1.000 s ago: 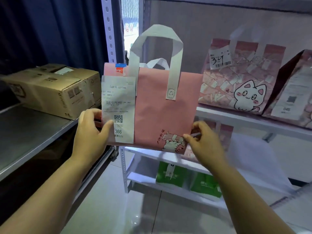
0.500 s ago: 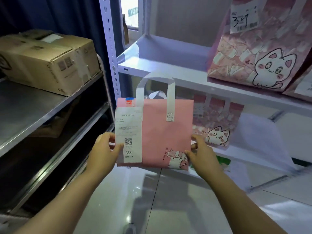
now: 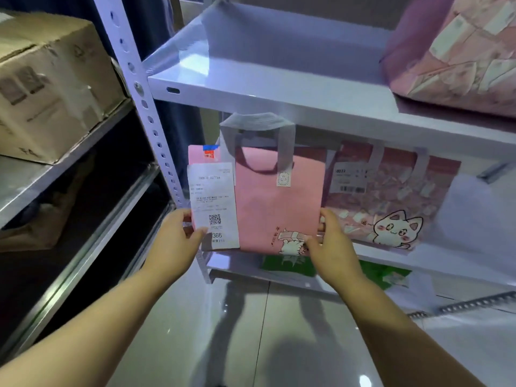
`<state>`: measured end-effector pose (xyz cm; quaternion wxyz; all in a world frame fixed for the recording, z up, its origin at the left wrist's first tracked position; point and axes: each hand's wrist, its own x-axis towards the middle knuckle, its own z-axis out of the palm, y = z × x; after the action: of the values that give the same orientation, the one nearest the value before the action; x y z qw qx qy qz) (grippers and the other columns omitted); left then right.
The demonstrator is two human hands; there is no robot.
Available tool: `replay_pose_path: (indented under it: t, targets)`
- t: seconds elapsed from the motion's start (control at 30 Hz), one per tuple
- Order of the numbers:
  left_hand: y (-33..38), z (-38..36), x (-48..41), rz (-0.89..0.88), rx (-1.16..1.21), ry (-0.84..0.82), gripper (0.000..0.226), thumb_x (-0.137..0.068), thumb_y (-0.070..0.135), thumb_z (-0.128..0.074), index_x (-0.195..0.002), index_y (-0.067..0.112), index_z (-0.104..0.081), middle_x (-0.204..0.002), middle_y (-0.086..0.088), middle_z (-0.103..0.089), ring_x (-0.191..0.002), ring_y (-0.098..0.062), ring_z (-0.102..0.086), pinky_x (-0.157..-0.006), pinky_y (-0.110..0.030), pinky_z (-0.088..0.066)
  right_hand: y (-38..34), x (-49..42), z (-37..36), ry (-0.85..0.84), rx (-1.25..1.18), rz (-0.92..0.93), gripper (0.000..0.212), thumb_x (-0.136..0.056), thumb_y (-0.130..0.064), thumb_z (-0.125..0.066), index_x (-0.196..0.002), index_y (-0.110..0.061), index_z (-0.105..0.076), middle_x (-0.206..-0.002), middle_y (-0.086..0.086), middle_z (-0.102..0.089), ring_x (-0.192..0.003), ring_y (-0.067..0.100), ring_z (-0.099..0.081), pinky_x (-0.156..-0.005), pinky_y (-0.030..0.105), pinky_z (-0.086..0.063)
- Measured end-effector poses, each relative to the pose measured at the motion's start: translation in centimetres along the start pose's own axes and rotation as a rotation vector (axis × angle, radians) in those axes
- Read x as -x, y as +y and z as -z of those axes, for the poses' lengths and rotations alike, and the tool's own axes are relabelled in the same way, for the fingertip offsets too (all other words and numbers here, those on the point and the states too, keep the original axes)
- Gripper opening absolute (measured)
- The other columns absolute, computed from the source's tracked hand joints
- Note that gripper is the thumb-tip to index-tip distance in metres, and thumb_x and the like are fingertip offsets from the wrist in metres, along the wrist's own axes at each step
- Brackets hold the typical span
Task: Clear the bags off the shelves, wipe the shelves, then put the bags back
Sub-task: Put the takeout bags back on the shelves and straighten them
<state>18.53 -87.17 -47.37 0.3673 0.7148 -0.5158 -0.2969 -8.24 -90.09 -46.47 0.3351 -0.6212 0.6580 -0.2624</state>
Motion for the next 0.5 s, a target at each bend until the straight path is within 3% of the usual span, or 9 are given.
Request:
replay_pose_path:
  t: [0.1,0.23,0.43,0.5]
  targets:
    - [-0.5,-0.7,-2.8,-0.035,0.011,-0.066,0.023,-0.087,0.013,-0.060,-0.107,0.024,-0.060,-0.111,0.009,-0.063,-0.095,-0.005,-0.062,-0.078,-0.019,-0.047,0.7,-2.2,-1.1,0.021,0.001,0.006,0.054,-0.086,-0.003,-0.055,-0.130,-0.027,-0.036,-0.102,-0.008,-0.059,-0.094,0.018,-0.062,-0.085,0.042,-0.053]
    - [-1.2,-2.0,-5.4,-0.065,-0.040,-0.172,0.033,-0.086,0.013,-0.056,-0.114,0.031,-0.058,-0.120,0.003,-0.058,-0.103,-0.010,-0.059,-0.092,-0.032,-0.049,2.3,-4.1,-2.8,-0.009,-0.046,-0.057,0.059,-0.084,0.001,-0.055,-0.128,-0.032,-0.033,-0.113,-0.004,-0.061,-0.100,0.017,-0.061,-0.088,0.039,-0.053]
    - [-2.3,-3.4,-7.7,-0.101,-0.100,-0.241,0.041,-0.089,0.015,-0.056,-0.121,0.039,-0.049,-0.117,0.013,-0.049,-0.109,-0.007,-0.049,-0.093,-0.026,-0.039,3.8,-5.8,-4.0,-0.080,-0.017,-0.088,0.065,-0.087,-0.003,-0.054,-0.137,-0.028,-0.022,-0.126,0.000,-0.053,-0.110,0.016,-0.055,-0.096,0.030,-0.042]
    - [-2.3,-3.6,-8.5,-0.091,-0.118,-0.258,0.044,-0.089,0.016,-0.056,-0.126,0.038,-0.044,-0.120,0.011,-0.046,-0.113,-0.010,-0.047,-0.096,-0.030,-0.040,3.7,-6.6,-4.1,-0.083,0.018,-0.076,0.065,-0.088,-0.005,-0.054,-0.137,-0.029,-0.019,-0.128,0.002,-0.051,-0.112,0.020,-0.054,-0.095,0.030,-0.042]
